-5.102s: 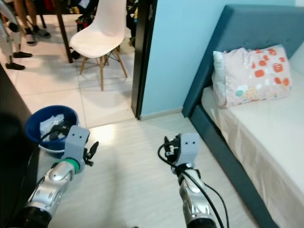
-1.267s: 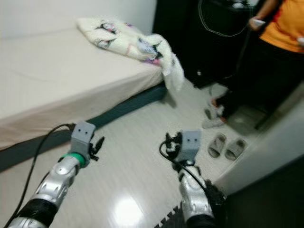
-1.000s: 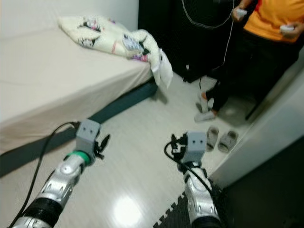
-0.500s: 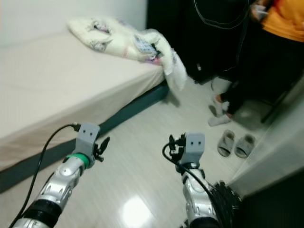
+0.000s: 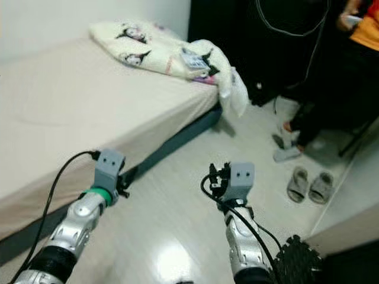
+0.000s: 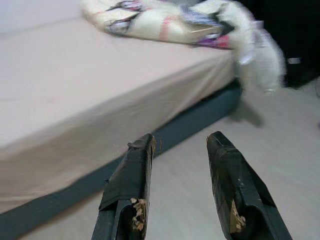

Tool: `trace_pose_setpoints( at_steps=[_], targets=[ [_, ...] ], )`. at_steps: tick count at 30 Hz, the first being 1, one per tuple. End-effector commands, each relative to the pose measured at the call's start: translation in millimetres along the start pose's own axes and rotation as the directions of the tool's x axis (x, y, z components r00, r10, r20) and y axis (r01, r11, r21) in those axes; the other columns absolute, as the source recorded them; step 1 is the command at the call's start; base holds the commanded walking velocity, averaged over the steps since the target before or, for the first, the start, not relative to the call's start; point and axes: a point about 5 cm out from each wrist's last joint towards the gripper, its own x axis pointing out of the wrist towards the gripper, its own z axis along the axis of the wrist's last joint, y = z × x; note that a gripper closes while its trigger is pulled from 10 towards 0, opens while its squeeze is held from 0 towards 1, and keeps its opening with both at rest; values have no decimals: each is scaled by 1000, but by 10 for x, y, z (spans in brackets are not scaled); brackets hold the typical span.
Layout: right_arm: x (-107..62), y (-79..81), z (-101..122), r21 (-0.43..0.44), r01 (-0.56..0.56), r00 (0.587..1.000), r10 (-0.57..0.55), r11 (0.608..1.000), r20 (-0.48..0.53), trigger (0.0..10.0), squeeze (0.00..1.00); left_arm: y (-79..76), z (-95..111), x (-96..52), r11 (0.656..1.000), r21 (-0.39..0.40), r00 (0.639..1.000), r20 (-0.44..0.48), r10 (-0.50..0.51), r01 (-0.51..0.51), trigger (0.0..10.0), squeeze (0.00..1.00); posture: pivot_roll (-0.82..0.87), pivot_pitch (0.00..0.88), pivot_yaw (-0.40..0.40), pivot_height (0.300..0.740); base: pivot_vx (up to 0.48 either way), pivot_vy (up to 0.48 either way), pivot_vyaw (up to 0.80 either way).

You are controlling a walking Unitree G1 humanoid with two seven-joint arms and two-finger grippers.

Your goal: Clean up the room

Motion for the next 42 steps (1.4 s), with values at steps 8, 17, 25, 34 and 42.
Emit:
trace_pose_setpoints(
  at_steps=[8,17,25,34,42],
  targets=[
    [-54,-57,-57,31,21,1000,-21,999,-18,10000,0,-68,-72,-16,999,-27,999,-34,-30,29,10000,0,35,46,19,740,0,0,-298],
    [-50,-57,-66,21,17,1000,-17,1000,-21,10000,0,-157,-30,-5,996,-18,996,-15,-83,83,10000,0,34,38,21,740,0,0,-781],
    [-48,-57,-66,22,15,1000,-14,1000,-22,10000,0,-125,1,19,998,-21,998,-8,-65,65,10000,0,34,32,21,740,0,0,-781],
    [-48,-59,-72,20,12,1000,-11,1000,-21,10000,0,-90,-39,0,999,21,999,-4,-49,49,10000,0,34,32,21,740,86,0,-781],
    [-84,-41,-114,15,15,999,-14,1000,-29,10000,0,-61,-72,-4,999,45,1000,-19,-23,24,10000,0,34,37,22,740,459,0,-167]
  ],
)
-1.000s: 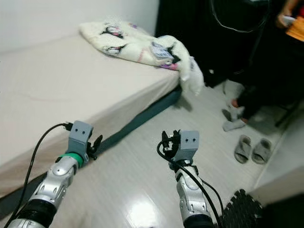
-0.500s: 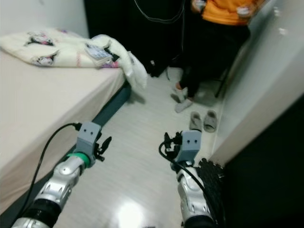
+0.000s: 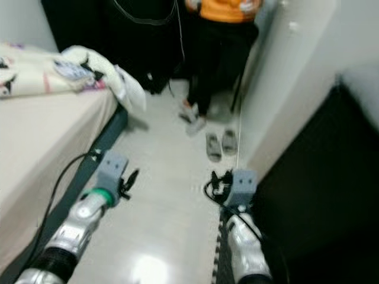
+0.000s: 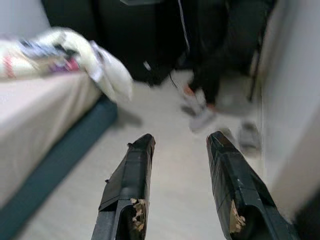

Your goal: Clean up the room

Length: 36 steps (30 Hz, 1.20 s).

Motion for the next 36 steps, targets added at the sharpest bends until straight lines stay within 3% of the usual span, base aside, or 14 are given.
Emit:
trace_pose_setpoints(
  at_steps=[1,23,29,36],
  targets=[
    [-52,40,-100,12,-4,999,4,1000,-38,10000,0,9,-76,-27,1000,2,1000,-26,3,-3,10000,0,34,37,22,740,461,0,0],
    [-56,26,-85,10,3,1000,-3,1000,-27,10000,0,-37,-94,-24,1000,15,1000,-23,-13,14,10000,0,30,49,23,740,462,0,0],
    [-116,-5,-172,-3,8,998,-8,1000,-63,10000,0,79,-364,-144,998,63,994,-110,5,2,10000,0,28,62,17,740,461,0,0],
    [-134,-5,-193,-6,6,997,-7,1000,-72,10000,0,92,-383,-175,998,62,994,-109,8,-1,10000,0,30,65,14,740,462,0,0]
  ],
)
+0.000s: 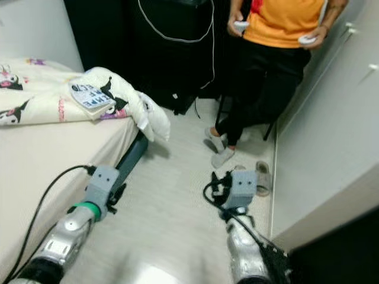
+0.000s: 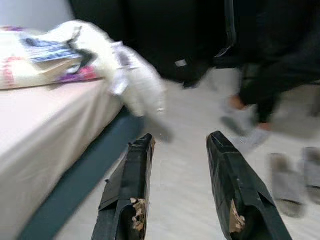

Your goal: Clean up the room

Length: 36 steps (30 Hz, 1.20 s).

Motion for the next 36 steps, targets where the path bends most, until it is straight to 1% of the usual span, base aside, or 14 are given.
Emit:
trace_pose_setpoints(
  at_steps=[1,5,20,36],
  targets=[
    [-53,-115,-40,-18,32,999,-32,999,-21,10000,0,-75,-3,-4,1000,-1,1000,5,-22,22,10000,0,30,65,14,740,461,0,0],
    [-45,-107,-37,-18,29,999,-29,999,-23,10000,0,-125,51,16,999,-3,999,26,-32,32,10000,0,30,68,14,740,461,0,0],
    [-45,-104,-41,-21,25,999,-25,999,-23,10000,0,-150,113,26,999,-16,998,57,-39,40,10000,0,28,70,13,740,461,0,0],
    [-28,-99,-23,-33,30,999,-30,999,-13,10000,0,-158,133,38,999,-8,997,64,-45,46,10000,0,27,58,16,740,461,0,0]
  ],
)
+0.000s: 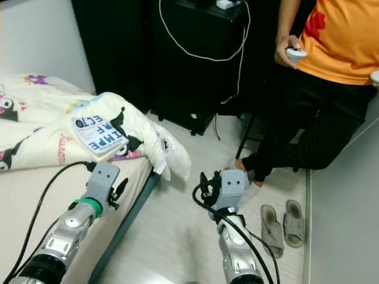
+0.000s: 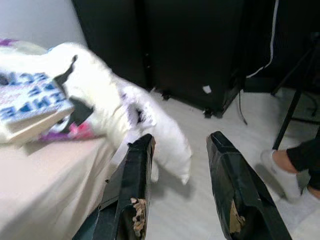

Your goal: Clean up the room

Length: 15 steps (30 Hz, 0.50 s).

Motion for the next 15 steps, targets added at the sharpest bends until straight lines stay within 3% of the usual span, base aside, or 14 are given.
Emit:
trace_pose_setpoints(
  at_steps=[1,9,15],
  targets=[
    [-42,-59,-47,-3,22,1000,-22,1000,-18,10000,0,-59,-39,-13,1000,-1,1000,-10,-18,18,10000,0,27,58,16,740,461,0,0],
    [-44,-57,-53,-2,20,1000,-20,1000,-19,10000,0,-54,-43,-10,1000,-8,1000,-17,-16,16,10000,0,27,55,17,740,451,0,0],
    [-42,-56,-56,-6,19,1000,-19,1000,-22,10000,0,-50,-26,3,1000,-26,1000,-17,-11,11,10000,0,27,55,17,740,0,0,0]
  ],
)
